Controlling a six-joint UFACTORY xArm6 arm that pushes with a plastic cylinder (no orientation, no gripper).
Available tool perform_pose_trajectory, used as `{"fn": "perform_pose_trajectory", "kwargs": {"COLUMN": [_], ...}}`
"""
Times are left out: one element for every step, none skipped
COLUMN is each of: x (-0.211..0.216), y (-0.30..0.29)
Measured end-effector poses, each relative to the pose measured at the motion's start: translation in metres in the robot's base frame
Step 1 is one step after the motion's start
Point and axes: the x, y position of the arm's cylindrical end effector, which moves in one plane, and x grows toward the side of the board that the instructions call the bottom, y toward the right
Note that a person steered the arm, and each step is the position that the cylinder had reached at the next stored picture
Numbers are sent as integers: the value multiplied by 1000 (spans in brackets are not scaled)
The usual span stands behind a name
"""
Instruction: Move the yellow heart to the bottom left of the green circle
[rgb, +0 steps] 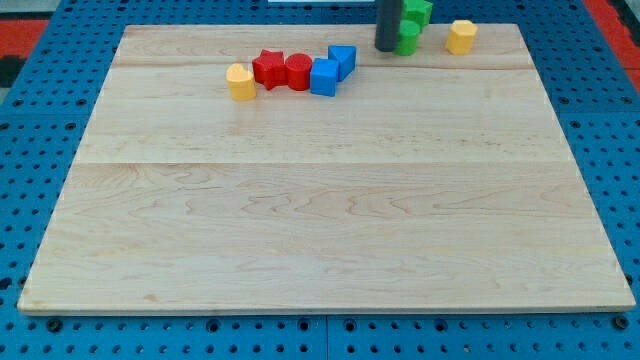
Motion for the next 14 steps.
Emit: {"fn": "perform_pose_trajectory", "kwargs": {"x": [10,7,1,37,83,108,116,144,147,140,123,106,79,46], "y": [-33,-109,-180,-210,-204,-225,-296,-266,-177,-106,-73,-59,-35,-21]}}
